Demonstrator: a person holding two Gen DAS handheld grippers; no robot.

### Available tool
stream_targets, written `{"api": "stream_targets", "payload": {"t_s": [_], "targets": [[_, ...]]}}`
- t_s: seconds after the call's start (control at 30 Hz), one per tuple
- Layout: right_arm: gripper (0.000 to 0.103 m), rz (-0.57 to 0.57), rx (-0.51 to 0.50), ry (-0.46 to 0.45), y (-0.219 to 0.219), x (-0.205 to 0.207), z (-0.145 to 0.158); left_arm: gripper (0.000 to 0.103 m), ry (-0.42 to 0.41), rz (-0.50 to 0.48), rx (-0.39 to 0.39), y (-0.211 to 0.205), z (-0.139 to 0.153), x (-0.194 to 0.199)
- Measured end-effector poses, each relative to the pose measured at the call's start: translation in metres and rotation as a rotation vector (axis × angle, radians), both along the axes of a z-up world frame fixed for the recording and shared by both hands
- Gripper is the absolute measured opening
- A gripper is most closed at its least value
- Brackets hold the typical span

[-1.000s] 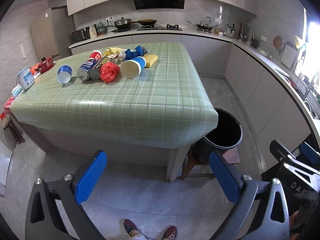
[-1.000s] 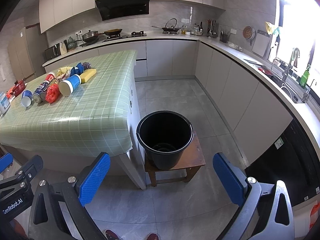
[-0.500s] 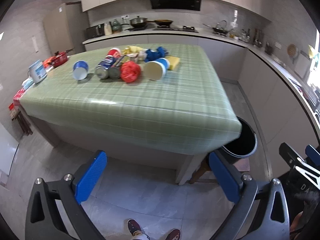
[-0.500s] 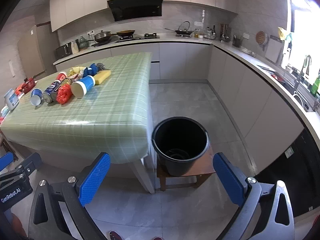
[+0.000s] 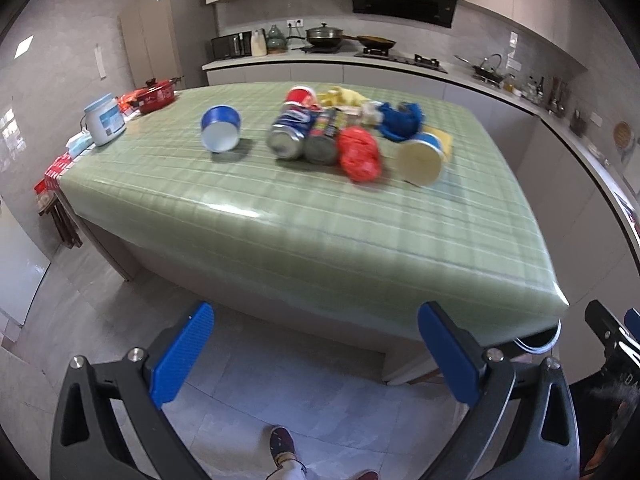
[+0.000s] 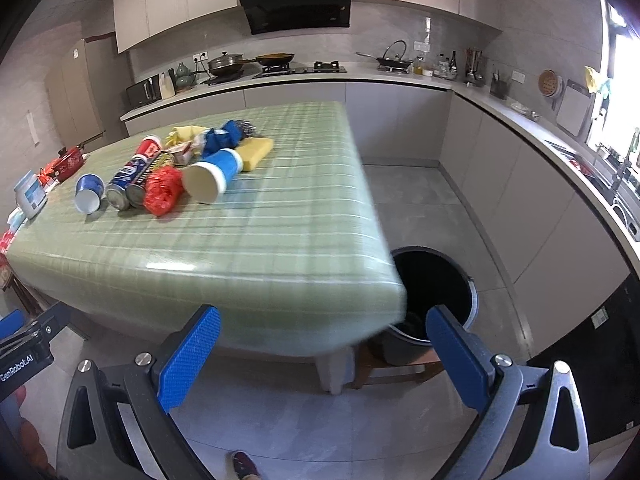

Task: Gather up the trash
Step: 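Move the left tool to the blue paper cup and grasp it while the right tool approaches the blue-white cup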

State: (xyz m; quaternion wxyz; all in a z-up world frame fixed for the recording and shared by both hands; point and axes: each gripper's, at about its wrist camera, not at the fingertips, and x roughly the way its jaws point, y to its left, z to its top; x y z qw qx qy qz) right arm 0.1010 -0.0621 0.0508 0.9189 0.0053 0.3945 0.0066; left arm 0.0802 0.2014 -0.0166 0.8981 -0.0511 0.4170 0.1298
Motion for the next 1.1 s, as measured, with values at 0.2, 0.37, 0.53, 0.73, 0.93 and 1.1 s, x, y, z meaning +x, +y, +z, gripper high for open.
{"api": "stream_targets", "payload": {"t_s": [0.2,0.37,0.53,0.73,0.93,1.1], "targets": [[0.103,-0.015,0.005,-0.002,0.071,0.034,-0.001,0.103,0.008,0.005,0.009,0.067,-0.002,0.030],[0.103,-0.041,0.016,0.000,0.109,0.056,-0.002,0.103,0.022,0.012,0.009,0.113,-0.005,0.056],[0.103,-0.034,0.004,0.001,0.141,0.080,0.000,0.103,0.026,0.032,-0.002,0.145,-0.007,0.084],[0.103,-0.007,0.001,-0.024,0.164,0.126,-0.002,0.103,0.028,0.085,-0.002,0.173,-0.012,0.122],[0.103,-0.010,0.013,-0.038,0.174,0.168,0.000,0.103,0.024,0.126,0.007,0.192,-0.009,0.156],[0.103,-0.030,0.007,-0.040,0.183,0.188,0.002,0.103,0.049,0.126,-0.028,0.206,-0.016,0.188]]}}
